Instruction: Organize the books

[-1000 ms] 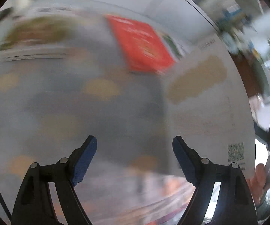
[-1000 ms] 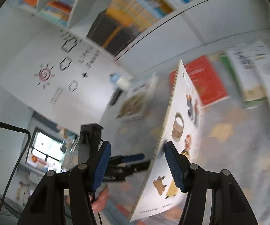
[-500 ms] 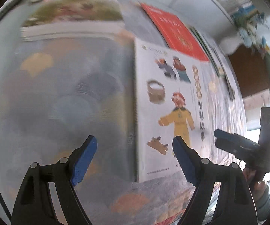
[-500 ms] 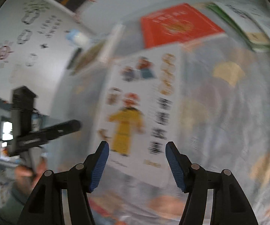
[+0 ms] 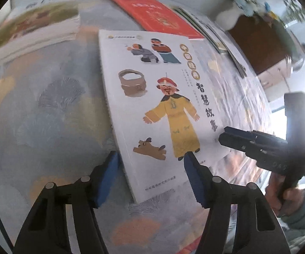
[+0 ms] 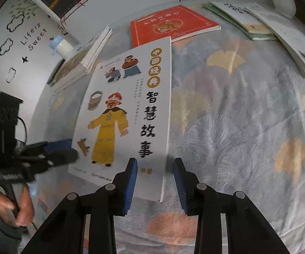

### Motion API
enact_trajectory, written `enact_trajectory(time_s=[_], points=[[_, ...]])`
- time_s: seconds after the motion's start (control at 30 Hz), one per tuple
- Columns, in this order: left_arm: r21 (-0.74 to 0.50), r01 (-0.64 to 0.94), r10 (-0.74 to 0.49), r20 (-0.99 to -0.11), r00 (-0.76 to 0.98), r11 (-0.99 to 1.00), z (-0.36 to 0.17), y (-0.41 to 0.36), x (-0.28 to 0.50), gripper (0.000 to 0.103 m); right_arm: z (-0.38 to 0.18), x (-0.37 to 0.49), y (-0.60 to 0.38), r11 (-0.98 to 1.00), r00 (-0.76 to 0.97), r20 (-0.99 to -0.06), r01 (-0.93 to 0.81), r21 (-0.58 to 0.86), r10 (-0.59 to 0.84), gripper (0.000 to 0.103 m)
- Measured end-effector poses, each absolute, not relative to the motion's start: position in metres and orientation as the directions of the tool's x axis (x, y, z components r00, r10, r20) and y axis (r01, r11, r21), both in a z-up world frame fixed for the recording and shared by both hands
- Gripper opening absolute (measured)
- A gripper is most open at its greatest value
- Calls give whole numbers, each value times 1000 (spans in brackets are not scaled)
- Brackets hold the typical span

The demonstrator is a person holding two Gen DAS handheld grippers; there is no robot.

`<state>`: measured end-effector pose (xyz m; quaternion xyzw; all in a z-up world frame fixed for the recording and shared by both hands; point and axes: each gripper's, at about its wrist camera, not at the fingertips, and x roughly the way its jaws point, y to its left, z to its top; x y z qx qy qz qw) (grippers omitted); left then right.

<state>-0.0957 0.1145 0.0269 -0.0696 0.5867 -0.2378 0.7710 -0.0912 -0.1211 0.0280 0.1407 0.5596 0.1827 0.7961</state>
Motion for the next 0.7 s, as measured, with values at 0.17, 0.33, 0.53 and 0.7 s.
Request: enact_trajectory(time_s=[0.17,0.33,0.53,0.7], points=[[-542,251,-592,-777,215,802,41,134,-95,60,28,-100,-118,894,339,-829,-115,433,445,36],[-705,248,-747,-619,243,665,66,146,-95,60,26,-103,-124,882,355,-812,-90,463,463,36],[-591,223,-630,-745,217,775,35,137,-84,35,25,-104,-128,866,355,-800,-65,495,484,37],[-608,229,-645,-748,156,760,22,125,-85,33,26,-103,-126,866,360,-797,-70,496,485,38]])
